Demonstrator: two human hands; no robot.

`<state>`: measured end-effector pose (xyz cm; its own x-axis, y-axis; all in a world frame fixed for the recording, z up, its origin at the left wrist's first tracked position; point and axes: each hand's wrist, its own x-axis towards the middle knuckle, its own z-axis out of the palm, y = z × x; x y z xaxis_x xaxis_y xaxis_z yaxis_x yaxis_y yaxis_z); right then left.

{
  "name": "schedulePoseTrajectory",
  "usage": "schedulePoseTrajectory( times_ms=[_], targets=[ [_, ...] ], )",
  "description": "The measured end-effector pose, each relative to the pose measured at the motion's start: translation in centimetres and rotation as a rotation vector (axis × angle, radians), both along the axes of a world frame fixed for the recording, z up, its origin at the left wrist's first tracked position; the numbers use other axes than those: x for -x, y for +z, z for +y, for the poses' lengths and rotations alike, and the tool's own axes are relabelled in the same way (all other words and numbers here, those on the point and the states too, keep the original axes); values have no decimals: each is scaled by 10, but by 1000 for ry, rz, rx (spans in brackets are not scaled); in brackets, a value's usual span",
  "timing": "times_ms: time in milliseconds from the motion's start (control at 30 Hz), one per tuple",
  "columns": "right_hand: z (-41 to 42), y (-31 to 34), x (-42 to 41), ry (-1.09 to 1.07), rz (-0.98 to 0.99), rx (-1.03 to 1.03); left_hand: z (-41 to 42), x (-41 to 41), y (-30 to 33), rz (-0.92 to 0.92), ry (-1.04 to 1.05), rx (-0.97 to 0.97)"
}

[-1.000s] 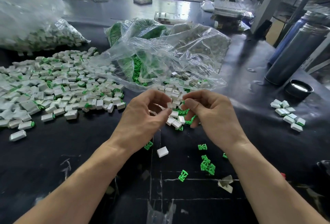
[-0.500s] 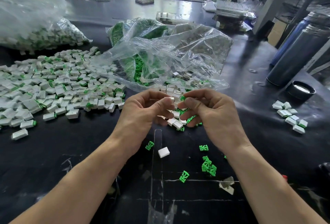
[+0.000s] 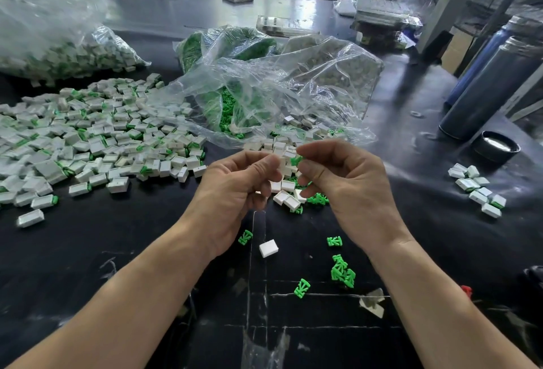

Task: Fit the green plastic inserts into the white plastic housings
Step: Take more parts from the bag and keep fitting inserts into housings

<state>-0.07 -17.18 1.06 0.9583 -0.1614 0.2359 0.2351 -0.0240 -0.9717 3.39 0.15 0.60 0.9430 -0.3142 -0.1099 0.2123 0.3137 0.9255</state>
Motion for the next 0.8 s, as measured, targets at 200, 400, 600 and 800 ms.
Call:
schedulePoseTrajectory(
  times_ms=[200,400,600,800],
  targets=[
    [2,1,0,0,-1,24,-2,1,0,17,-17,11],
    [2,1,1,-15,-15,66,-2,1,-1,41,-42,64],
    [1,-1,1,-48,-43,193,-1,1,-2,41,-56,39],
    [-1,-3,0,-57,-45,261,-2,0,-4,12,-44,-43]
  ],
)
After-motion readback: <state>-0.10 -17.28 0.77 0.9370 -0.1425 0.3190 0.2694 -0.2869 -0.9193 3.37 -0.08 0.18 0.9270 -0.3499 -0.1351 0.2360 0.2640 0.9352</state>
